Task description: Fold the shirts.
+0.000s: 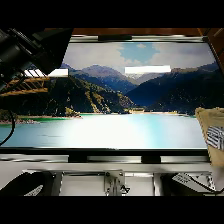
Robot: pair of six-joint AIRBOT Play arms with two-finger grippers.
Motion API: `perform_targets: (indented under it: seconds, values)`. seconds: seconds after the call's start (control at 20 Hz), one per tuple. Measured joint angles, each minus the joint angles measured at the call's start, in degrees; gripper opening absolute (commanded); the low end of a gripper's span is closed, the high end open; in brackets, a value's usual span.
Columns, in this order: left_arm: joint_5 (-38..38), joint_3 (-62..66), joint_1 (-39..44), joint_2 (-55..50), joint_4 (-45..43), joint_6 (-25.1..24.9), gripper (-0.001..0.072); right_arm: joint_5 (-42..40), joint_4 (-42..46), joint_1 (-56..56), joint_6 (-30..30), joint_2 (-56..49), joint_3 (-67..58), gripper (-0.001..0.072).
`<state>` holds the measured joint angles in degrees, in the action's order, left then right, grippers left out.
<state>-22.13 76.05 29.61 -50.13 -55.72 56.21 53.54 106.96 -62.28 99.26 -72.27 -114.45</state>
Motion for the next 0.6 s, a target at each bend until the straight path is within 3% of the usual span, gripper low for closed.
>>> perform_targets:
  seconds: [0.35, 0.45, 0.6]
  values:
    - [-0.1, 0.0, -1.1, 0.0, 0.0, 0.2, 0.0686, 7.3, 3.8, -6.3, 3.1, 1.5, 0.0, 0.0092]
    - [0.0, 0.0, -1.3, -0.2, 0.0, 0.2, 0.0686, 9.3, 5.4, -7.8, 5.1, 2.2, 0.0, 0.051]
    - [0.0, -0.1, -1.4, -0.7, 0.0, 0.2, 0.0686, 10.2, 4.7, -8.7, 5.4, 3.5, 0.0, 0.052]
